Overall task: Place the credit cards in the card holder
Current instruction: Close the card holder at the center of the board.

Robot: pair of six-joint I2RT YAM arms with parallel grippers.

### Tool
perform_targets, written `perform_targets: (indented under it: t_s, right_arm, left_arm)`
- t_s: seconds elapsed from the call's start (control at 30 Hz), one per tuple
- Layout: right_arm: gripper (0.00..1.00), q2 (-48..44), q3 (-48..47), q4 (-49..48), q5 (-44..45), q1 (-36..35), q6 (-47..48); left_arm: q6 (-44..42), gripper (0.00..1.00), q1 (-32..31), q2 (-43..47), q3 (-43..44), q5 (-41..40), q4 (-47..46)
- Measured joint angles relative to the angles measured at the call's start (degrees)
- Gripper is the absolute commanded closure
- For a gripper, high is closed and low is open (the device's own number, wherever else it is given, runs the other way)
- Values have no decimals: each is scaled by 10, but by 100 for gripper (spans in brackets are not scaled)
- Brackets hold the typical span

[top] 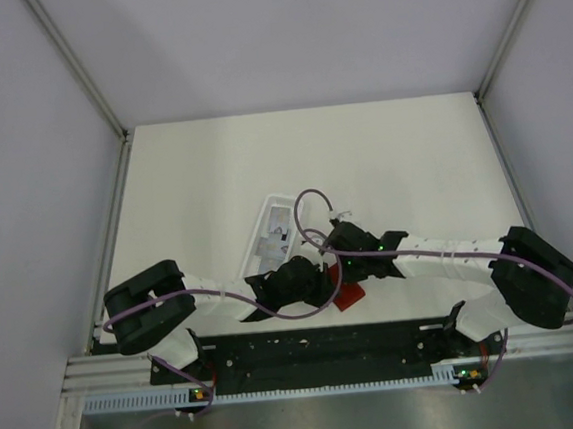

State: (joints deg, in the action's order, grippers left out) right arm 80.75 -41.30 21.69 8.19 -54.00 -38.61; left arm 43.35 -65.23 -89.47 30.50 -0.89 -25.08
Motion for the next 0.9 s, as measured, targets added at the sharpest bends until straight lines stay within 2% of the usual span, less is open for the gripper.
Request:
perform_targets:
  t_s: [0.9]
  right_arm:
    - [92, -22, 64, -54, 208, -113, -162]
  left_arm:
    - [12, 100, 0, 1, -5, -2, -5]
